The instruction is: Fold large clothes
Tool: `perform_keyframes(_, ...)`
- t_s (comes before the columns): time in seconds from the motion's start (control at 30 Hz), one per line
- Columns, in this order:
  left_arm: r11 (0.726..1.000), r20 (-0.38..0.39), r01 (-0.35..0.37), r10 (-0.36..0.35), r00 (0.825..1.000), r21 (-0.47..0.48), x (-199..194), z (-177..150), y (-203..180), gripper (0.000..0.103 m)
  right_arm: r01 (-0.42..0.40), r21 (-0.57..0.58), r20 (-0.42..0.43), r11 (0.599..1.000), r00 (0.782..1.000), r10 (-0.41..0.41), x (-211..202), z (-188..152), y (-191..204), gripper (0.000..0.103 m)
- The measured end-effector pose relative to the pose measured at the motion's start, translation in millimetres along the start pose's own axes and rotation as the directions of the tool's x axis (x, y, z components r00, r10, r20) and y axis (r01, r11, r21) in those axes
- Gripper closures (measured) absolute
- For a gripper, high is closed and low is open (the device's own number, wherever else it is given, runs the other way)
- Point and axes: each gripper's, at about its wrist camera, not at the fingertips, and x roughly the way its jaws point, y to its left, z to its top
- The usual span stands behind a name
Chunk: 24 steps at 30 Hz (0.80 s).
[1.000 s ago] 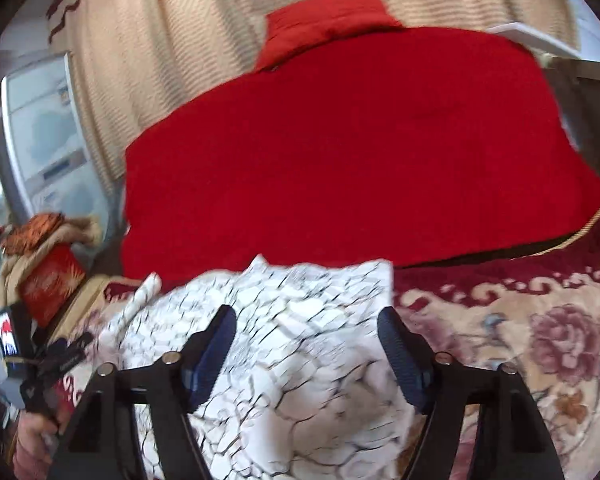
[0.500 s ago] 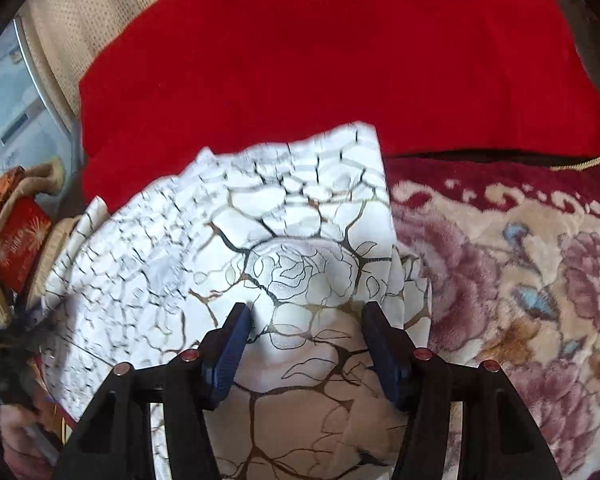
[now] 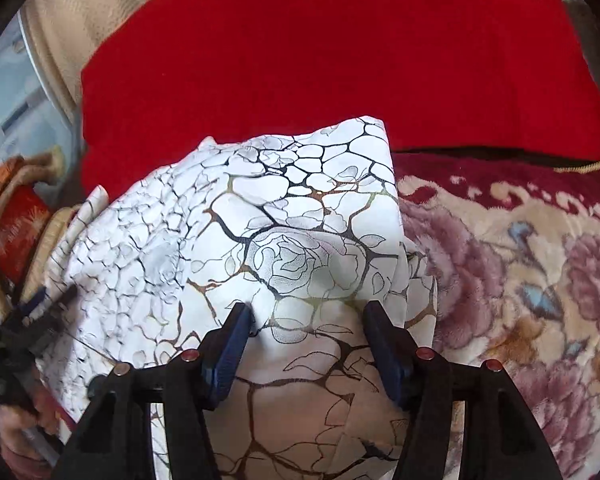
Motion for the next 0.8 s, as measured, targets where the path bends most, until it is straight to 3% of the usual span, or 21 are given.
perform_keyframes(0.2, 1.0, 0.025, 0.011, -0.011, 1.0, -0.006, -5, 2, -1, 0.026, -0.043, 0.03, 0.116, 0.999, 0.992, 0.039, -30, 2, -1, 0.041)
perform_keyframes(0.33, 1.0, 0.027, 0.013, -0.013, 1.0, 0.003, -5, 2, -5, 0.026, -0.035, -0.043, 0.253, 0.998, 0.966, 0.044, -54, 10, 17, 0.041)
perform_keyframes(0.4, 1.0, 0.028, 0.015, -0.015, 0.999, 0.006, -5, 2, -7, 0.026, -0.043, -0.07, 0.272, 0.997, 0.96, 0.061, -56, 15, 26, 0.041)
perform_keyframes(0.5, 1.0, 0.025, 0.016, -0.016, 1.0, 0.008, -4, 2, -8, 0.026, -0.059, -0.085, 0.199, 0.995, 0.977, 0.075, -36, 20, 31, 0.041)
perform_keyframes(0.53, 1.0, 0.022, 0.017, -0.017, 1.0, 0.009, -3, 1, -9, 0.026, -0.061, -0.067, 0.11, 0.996, 0.992, 0.068, -16, 22, 29, 0.041)
perform_keyframes(0.6, 1.0, 0.013, 0.022, -0.022, 1.0, 0.013, 0, 0, -10, 0.026, -0.046, -0.016, -0.024, 0.999, 0.999, 0.045, 16, 21, 21, 0.041)
perform_keyframes(0.8, 0.998, -0.067, 0.057, -0.055, 0.996, 0.035, 22, -11, -16, 0.013, -0.058, -0.028, -0.01, 0.998, 0.998, 0.058, 14, 23, 18, 0.041)
